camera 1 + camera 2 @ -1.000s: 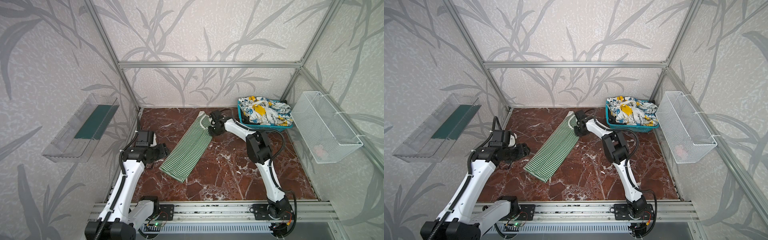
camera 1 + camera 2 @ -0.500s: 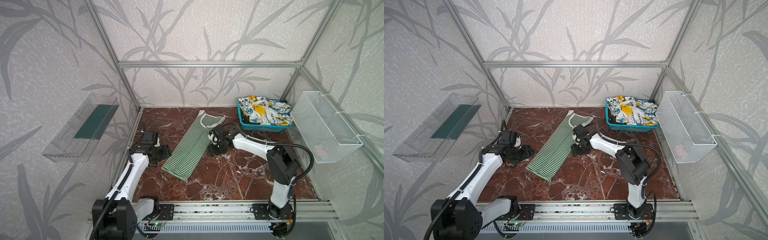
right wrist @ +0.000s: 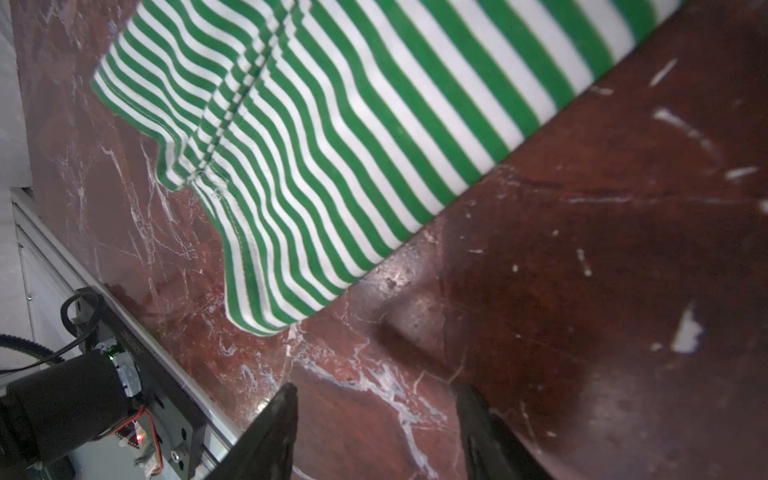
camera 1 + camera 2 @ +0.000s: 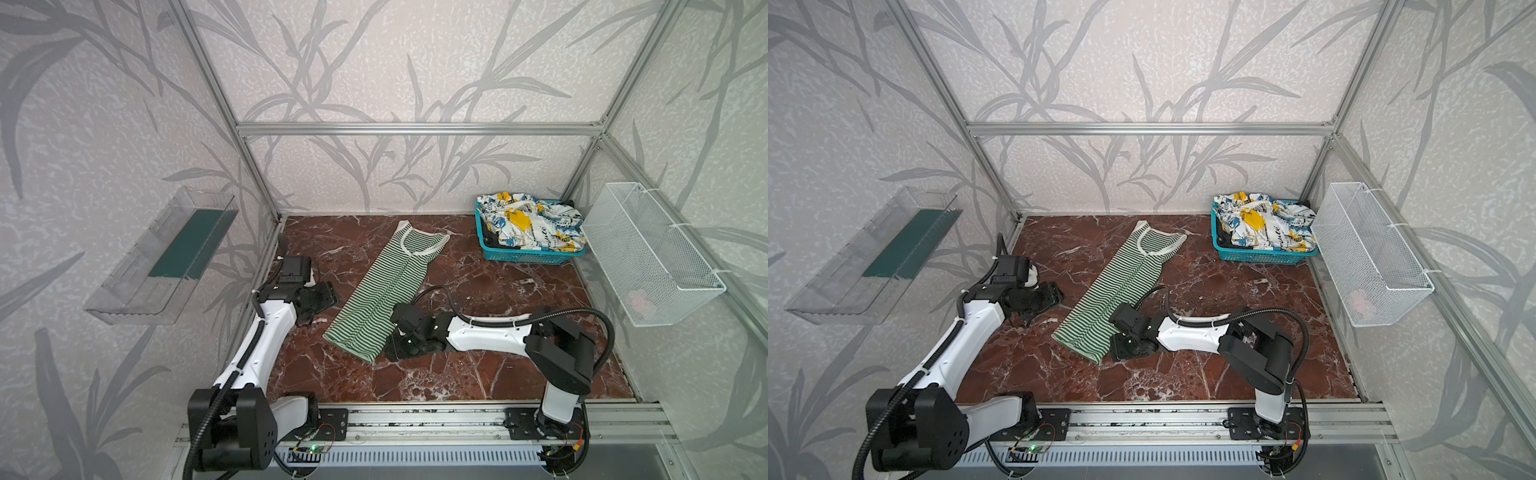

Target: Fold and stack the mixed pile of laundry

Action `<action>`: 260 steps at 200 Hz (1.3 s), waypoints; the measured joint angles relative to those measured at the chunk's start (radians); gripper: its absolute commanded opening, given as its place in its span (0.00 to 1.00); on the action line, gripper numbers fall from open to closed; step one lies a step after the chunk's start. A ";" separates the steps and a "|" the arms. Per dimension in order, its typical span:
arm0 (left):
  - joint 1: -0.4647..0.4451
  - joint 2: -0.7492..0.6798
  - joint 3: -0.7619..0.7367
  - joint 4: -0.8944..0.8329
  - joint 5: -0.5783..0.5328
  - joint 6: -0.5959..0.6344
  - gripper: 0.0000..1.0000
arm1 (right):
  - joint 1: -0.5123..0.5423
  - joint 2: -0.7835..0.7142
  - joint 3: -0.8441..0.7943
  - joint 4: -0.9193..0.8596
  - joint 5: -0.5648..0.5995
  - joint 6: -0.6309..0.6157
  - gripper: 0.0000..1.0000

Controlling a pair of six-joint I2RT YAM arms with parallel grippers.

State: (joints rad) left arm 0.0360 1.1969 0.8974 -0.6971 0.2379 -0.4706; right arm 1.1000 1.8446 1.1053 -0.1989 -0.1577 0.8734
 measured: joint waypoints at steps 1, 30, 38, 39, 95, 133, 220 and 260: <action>0.000 0.000 0.000 0.000 0.000 0.000 0.71 | 0.001 0.002 0.002 0.000 0.002 0.001 0.61; 0.009 0.000 0.002 0.002 0.005 0.004 0.71 | 0.027 0.085 0.086 0.010 0.016 0.031 0.61; 0.011 0.000 0.002 0.002 0.007 0.006 0.71 | 0.032 0.103 0.109 0.013 0.018 0.035 0.61; 0.011 0.000 0.002 0.002 0.007 0.007 0.71 | 0.033 0.107 0.113 0.014 0.018 0.035 0.61; 0.026 0.000 0.002 0.002 0.017 0.019 0.71 | 0.049 0.159 0.177 0.005 0.031 0.053 0.45; 0.030 0.000 0.002 0.002 0.032 0.026 0.71 | 0.054 0.175 0.193 -0.046 0.075 0.033 0.18; -0.046 -0.001 -0.053 0.003 0.112 0.028 0.67 | -0.099 -0.130 -0.194 -0.056 0.083 -0.021 0.17; -0.099 -0.020 -0.088 -0.006 0.066 0.010 0.67 | -0.107 -0.146 -0.163 -0.161 0.021 -0.146 0.40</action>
State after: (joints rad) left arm -0.0631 1.1770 0.8093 -0.7036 0.3035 -0.4603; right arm 0.9928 1.6981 0.9428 -0.3599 -0.1364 0.7273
